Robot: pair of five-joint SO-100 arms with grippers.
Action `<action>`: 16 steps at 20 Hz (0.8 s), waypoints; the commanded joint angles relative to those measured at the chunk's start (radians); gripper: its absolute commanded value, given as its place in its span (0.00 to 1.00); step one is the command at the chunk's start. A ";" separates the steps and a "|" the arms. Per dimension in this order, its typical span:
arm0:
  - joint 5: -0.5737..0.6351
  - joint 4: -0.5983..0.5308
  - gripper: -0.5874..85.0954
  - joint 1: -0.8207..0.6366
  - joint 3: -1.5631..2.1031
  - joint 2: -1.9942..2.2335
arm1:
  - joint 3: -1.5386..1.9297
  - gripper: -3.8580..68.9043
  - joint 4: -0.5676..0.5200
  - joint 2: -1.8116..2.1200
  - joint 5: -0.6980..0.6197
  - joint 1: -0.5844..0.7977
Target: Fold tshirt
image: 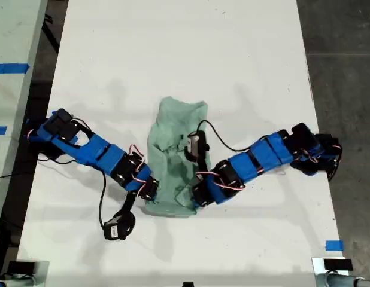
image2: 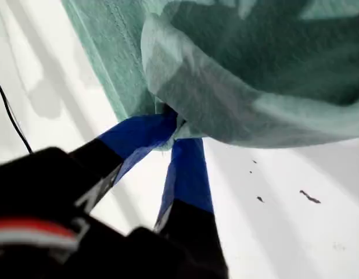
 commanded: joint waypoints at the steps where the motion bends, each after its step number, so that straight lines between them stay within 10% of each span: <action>1: 0.143 -0.048 0.01 -0.060 -0.103 0.032 | -0.064 0.03 -0.005 0.127 -0.057 0.026; 7: 0.560 0.107 0.01 -0.437 -0.109 0.244 | -0.061 0.03 0.272 0.341 -0.377 0.322; 16: 0.890 0.103 0.01 -0.854 -0.044 0.278 | 0.279 0.03 0.153 0.577 -0.816 0.729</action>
